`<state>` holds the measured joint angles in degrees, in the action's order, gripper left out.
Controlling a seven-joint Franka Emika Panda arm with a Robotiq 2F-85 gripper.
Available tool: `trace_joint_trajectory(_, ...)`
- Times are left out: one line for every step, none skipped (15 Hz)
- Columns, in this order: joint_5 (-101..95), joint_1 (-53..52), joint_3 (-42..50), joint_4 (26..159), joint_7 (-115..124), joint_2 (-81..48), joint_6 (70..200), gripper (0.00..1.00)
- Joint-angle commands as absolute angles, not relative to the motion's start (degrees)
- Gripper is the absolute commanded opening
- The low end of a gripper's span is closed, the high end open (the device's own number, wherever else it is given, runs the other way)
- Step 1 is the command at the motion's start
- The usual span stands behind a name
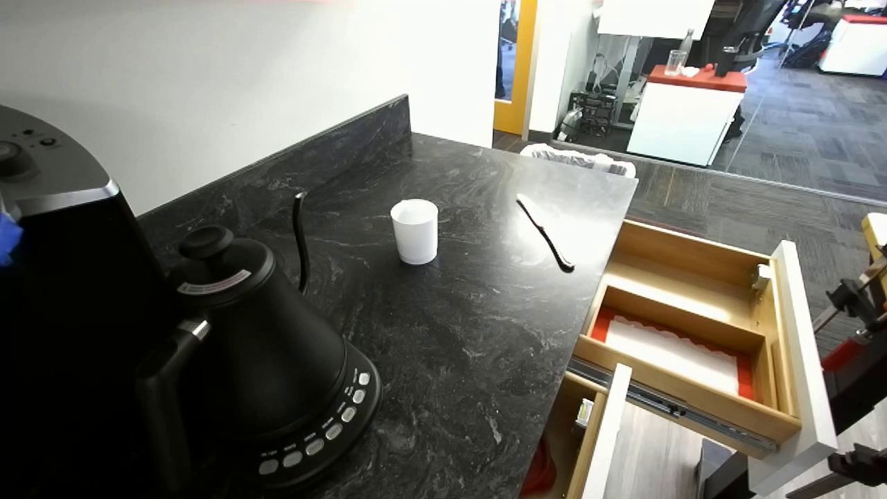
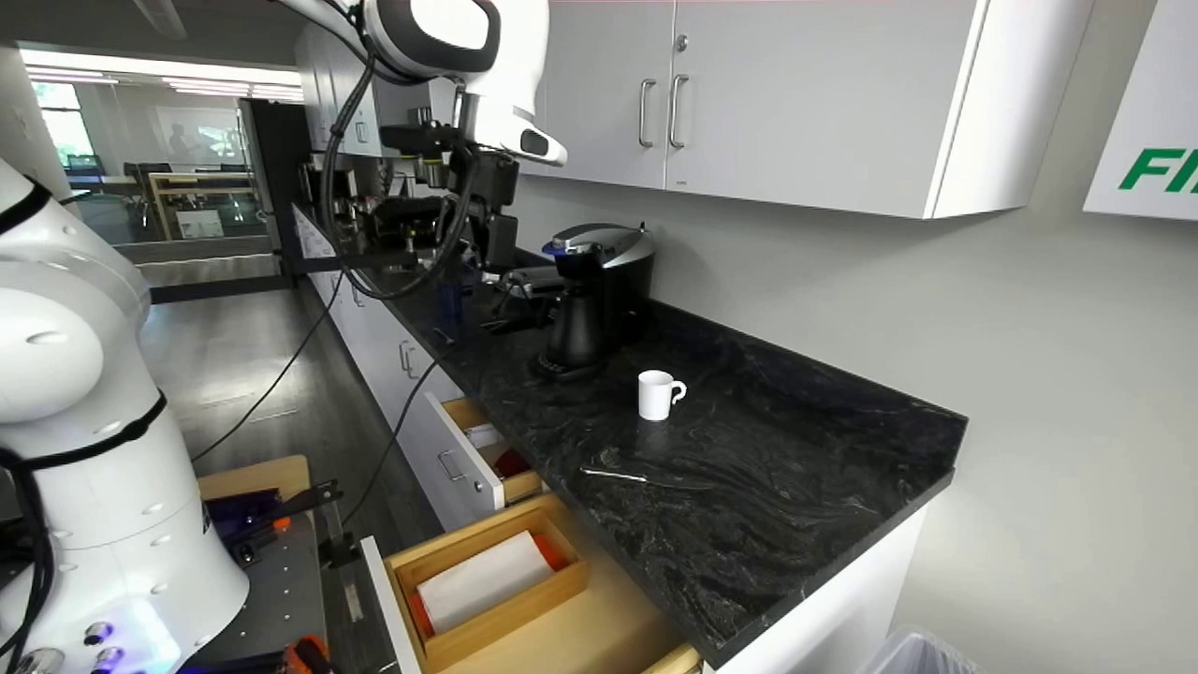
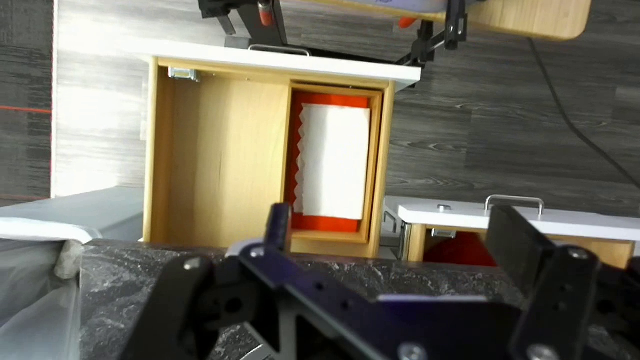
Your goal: Pick the knife and put it in the drawer
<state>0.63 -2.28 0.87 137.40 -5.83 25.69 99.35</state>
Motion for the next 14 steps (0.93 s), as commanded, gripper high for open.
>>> trace_joint_trajectory(-0.6,-1.0,1.9,131.8,-7.6,19.9,101.7,1.0)
trace_joint_trajectory(-0.2,-0.7,2.3,130.6,-7.6,18.6,102.5,1.0)
trace_joint_trajectory(0.4,-0.3,2.7,129.5,-7.3,17.5,103.3,1.0)
trace_joint_trajectory(0.7,0.0,3.2,128.2,-7.4,16.3,103.7,1.0)
trace_joint_trajectory(0.6,0.5,3.4,126.9,-7.0,15.1,104.2,1.0)
trace_joint_trajectory(0.3,1.0,3.9,125.3,-7.1,13.8,104.6,1.0)
trace_joint_trajectory(-0.1,1.5,4.3,123.8,-6.9,12.7,104.9,1.0)
trace_joint_trajectory(-0.9,2.1,4.5,122.4,-6.4,11.6,105.5,1.0)
trace_joint_trajectory(-1.2,2.5,4.5,121.2,-5.8,10.8,105.7,1.0)
trace_joint_trajectory(-1.0,2.7,4.5,120.6,-5.4,10.5,105.6,1.0)
trace_joint_trajectory(0.0,2.4,4.3,122.9,-6.5,12.0,105.2,1.0)
trace_joint_trajectory(-0.1,2.7,4.4,122.0,-6.5,11.3,105.2,1.0)
trace_joint_trajectory(-0.1,2.7,4.4,121.4,-6.5,10.8,105.2,1.0)
trace_joint_trajectory(-0.1,2.7,4.4,121.1,-6.4,10.6,105.2,1.0)
